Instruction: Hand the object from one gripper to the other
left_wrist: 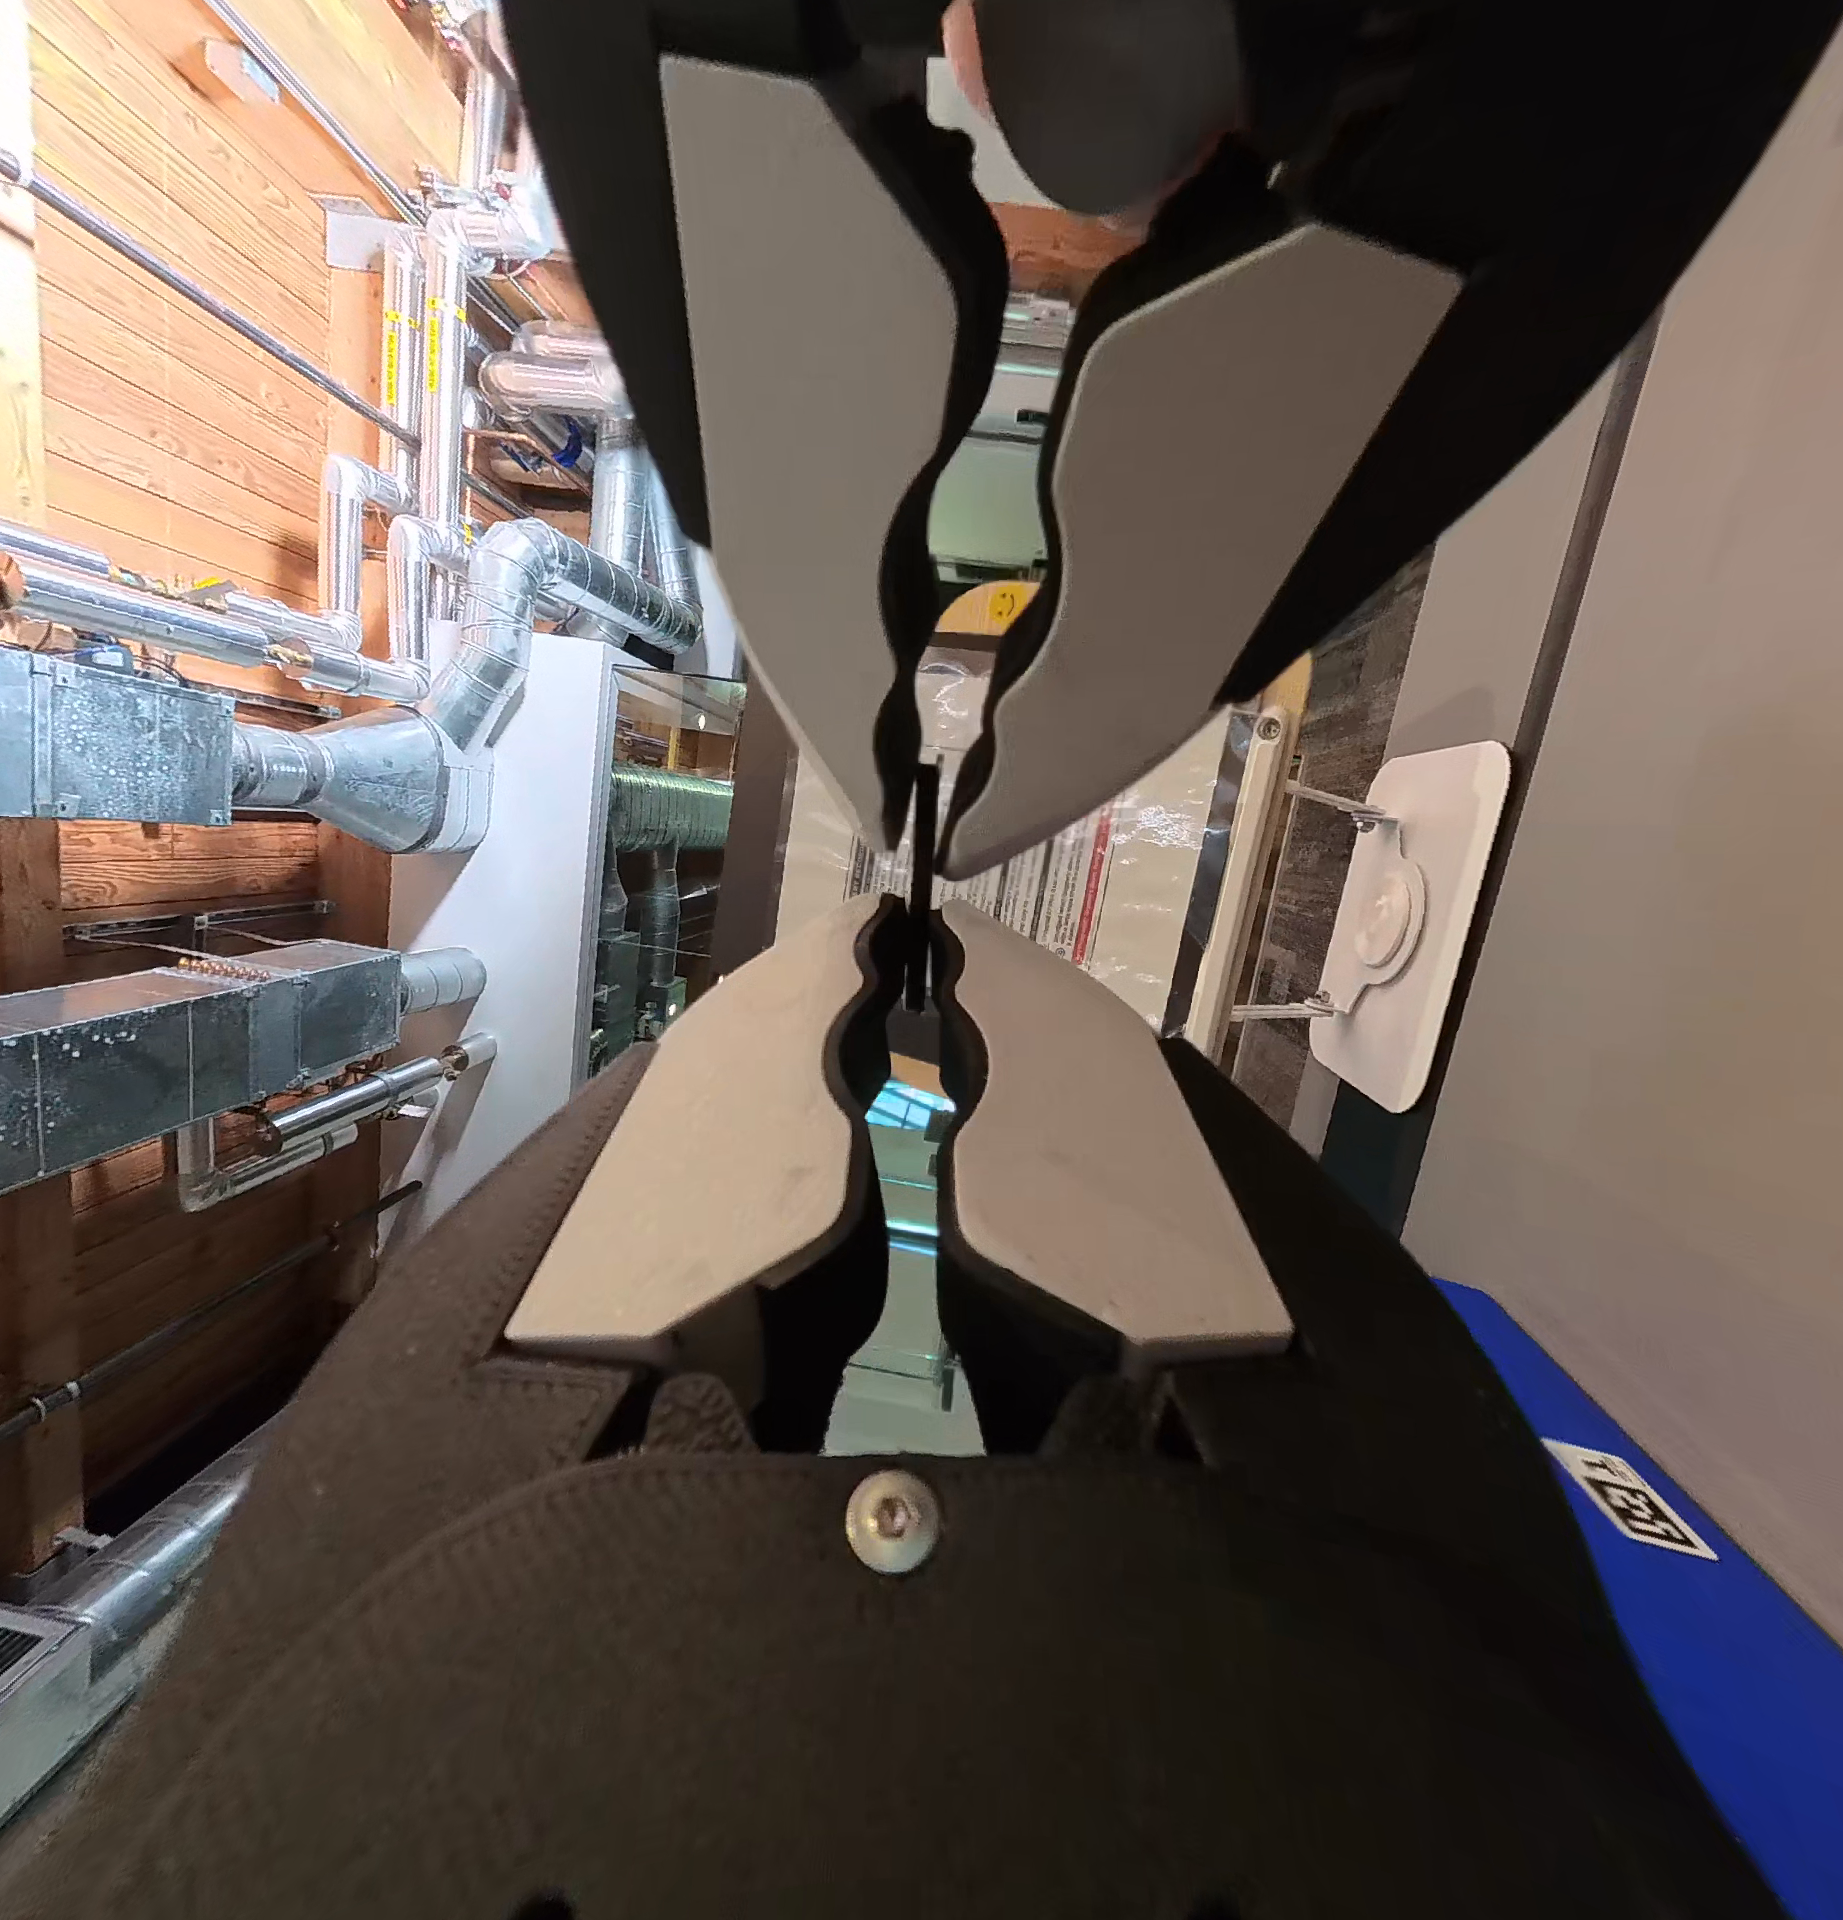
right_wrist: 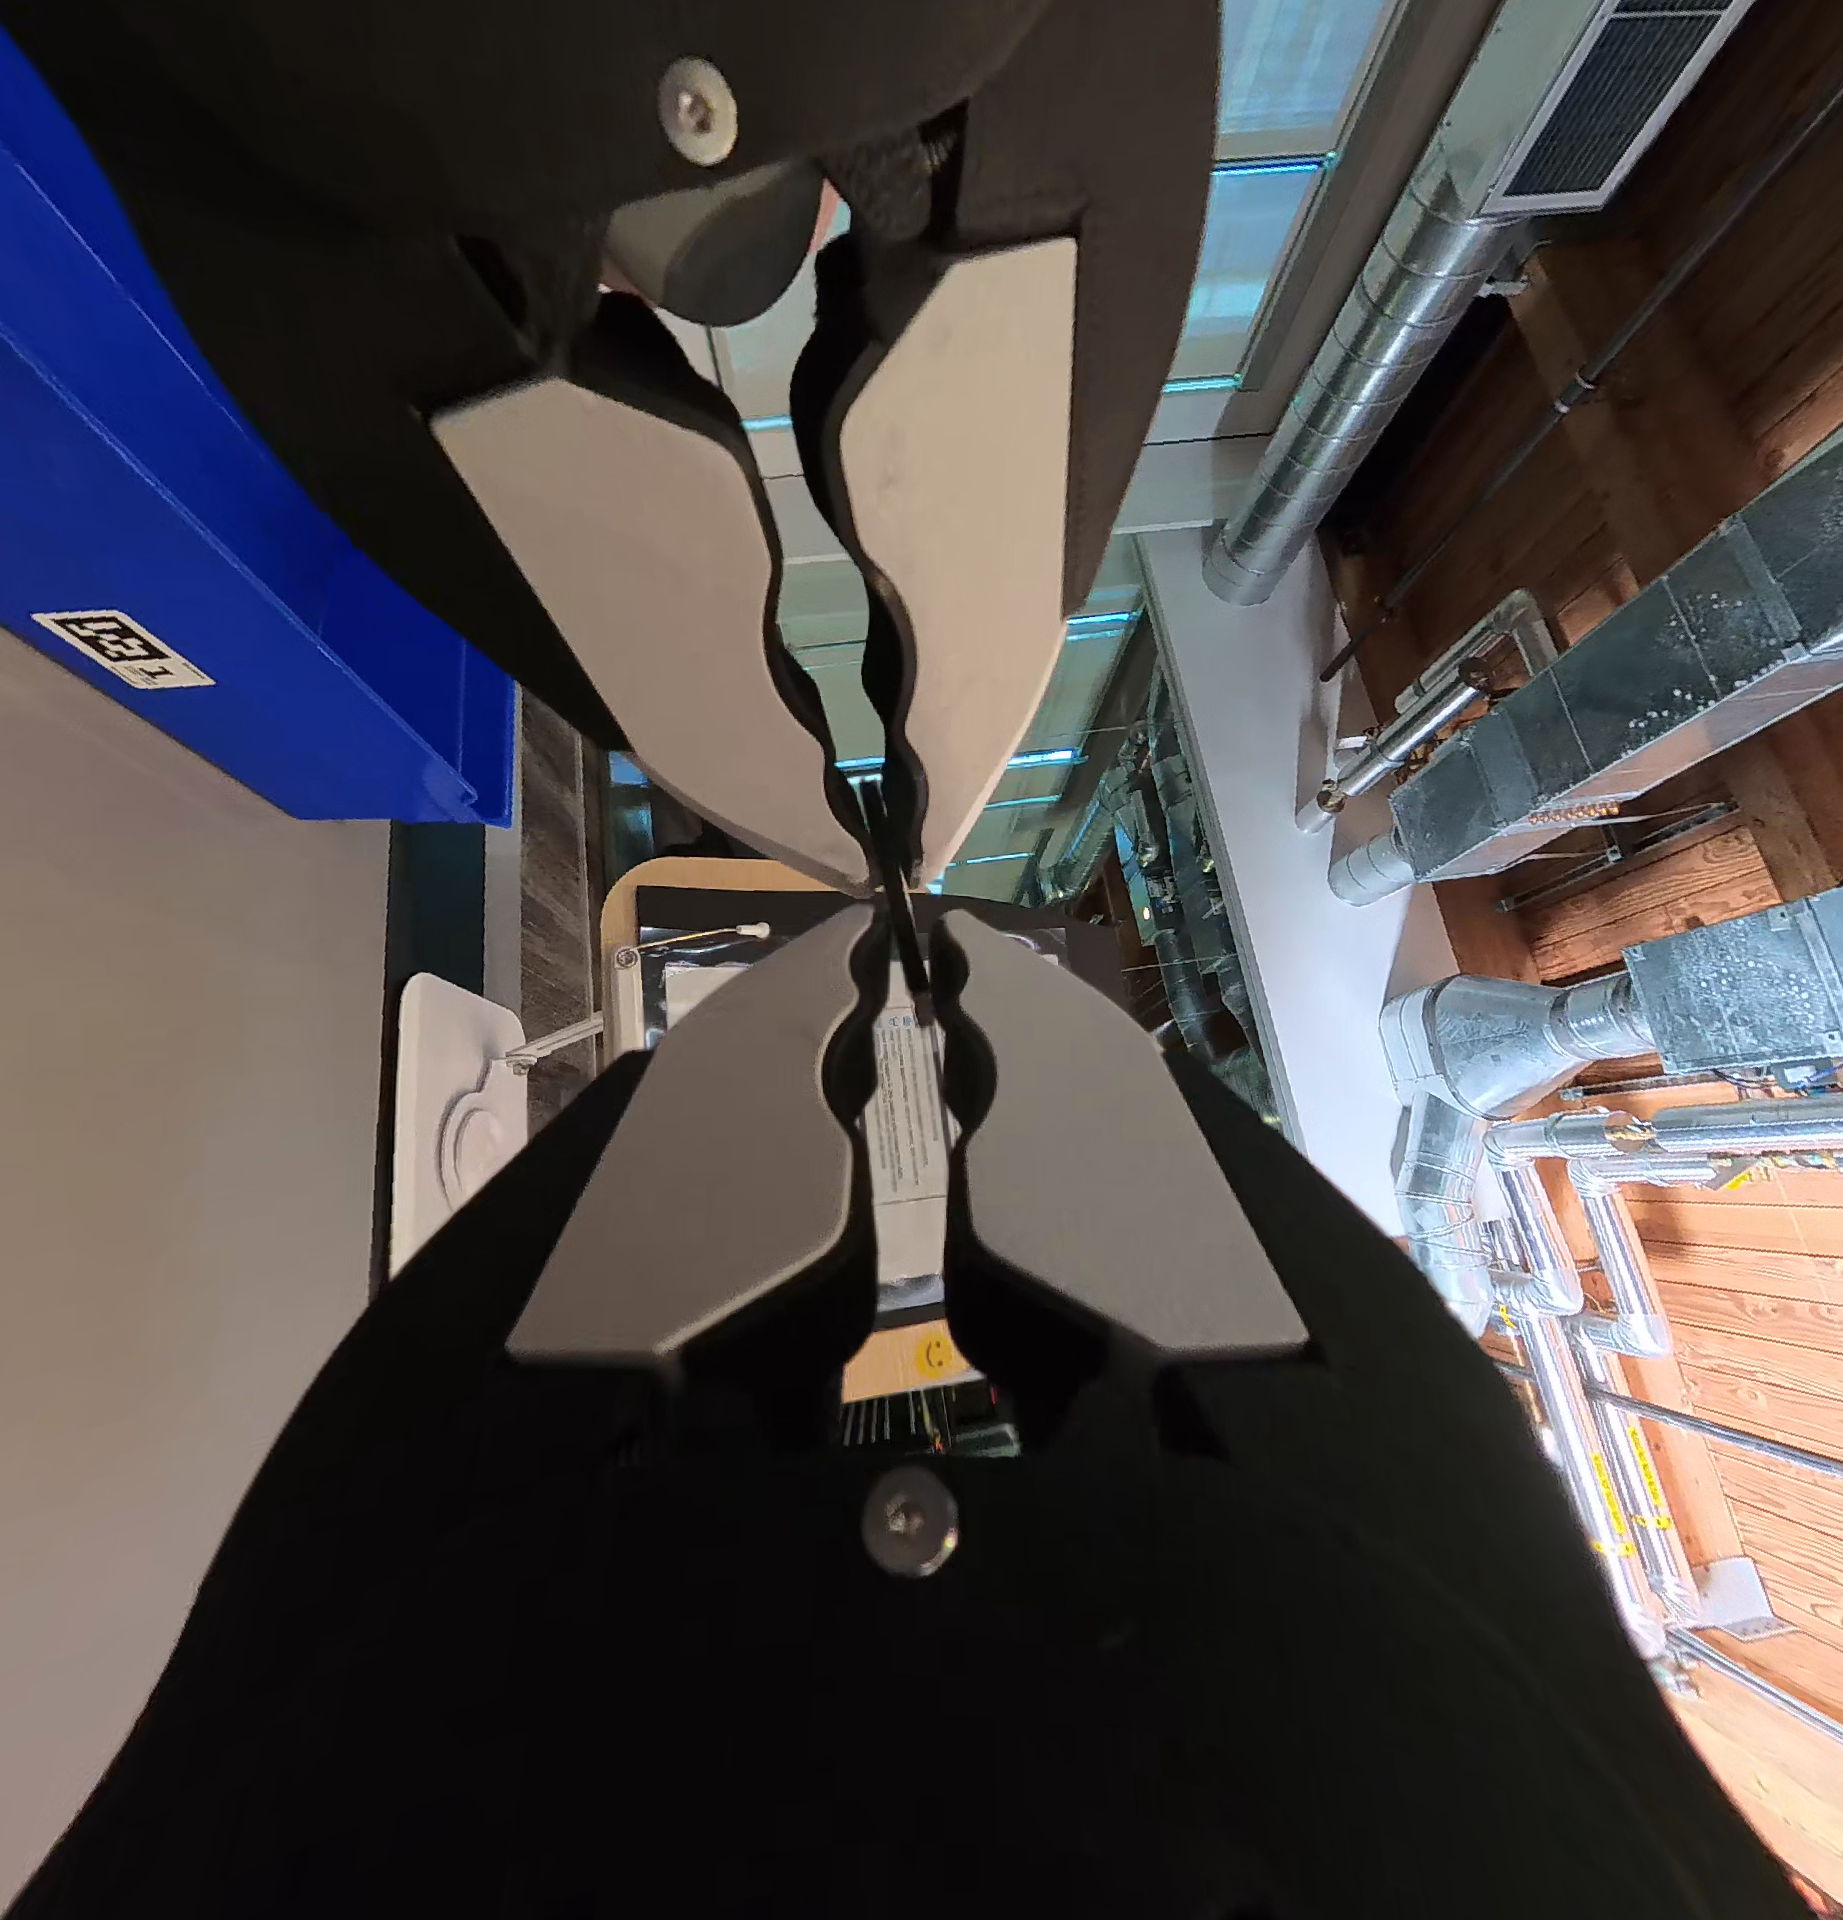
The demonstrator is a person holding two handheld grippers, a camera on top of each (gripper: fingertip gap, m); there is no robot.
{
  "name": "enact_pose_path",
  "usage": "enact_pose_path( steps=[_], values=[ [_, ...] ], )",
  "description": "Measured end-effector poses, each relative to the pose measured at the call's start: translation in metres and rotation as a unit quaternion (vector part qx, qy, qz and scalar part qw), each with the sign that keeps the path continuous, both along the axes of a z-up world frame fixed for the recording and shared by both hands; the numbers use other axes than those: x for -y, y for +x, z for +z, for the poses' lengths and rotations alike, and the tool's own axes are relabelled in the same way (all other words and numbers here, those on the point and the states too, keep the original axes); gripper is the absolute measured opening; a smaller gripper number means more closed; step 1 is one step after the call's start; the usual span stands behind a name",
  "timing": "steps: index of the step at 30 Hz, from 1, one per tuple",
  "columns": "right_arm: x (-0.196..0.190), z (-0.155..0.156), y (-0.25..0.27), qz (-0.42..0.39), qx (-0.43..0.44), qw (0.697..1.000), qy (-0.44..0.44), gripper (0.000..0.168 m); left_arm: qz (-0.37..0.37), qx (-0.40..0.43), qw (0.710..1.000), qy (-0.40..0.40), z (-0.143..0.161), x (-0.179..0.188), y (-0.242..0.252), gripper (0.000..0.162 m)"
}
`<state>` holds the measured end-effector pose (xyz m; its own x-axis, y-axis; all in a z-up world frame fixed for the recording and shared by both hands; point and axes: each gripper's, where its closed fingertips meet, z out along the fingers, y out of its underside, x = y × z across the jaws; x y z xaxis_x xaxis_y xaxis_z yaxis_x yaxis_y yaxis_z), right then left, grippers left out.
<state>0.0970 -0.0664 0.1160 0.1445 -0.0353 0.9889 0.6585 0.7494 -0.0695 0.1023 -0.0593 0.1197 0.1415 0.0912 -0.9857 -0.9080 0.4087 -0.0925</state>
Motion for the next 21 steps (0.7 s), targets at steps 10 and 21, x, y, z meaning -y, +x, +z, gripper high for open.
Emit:
enact_pose_path(
  steps=[10, 21],
  values=[
    [0.004, 0.053, 0.018, 0.128, -0.23, 0.95, -0.166, 0.005, -0.093, 0.209, 0.973, -0.005, 0.053, 0.031, -0.009, 0.045],
    [0.022, 0.061, 0.005, 0.323, -0.325, 0.729, -0.508, 0.005, -0.092, 0.198, 0.973, 0.079, 0.06, 0.026, 0.009, 0.058]
  ],
)
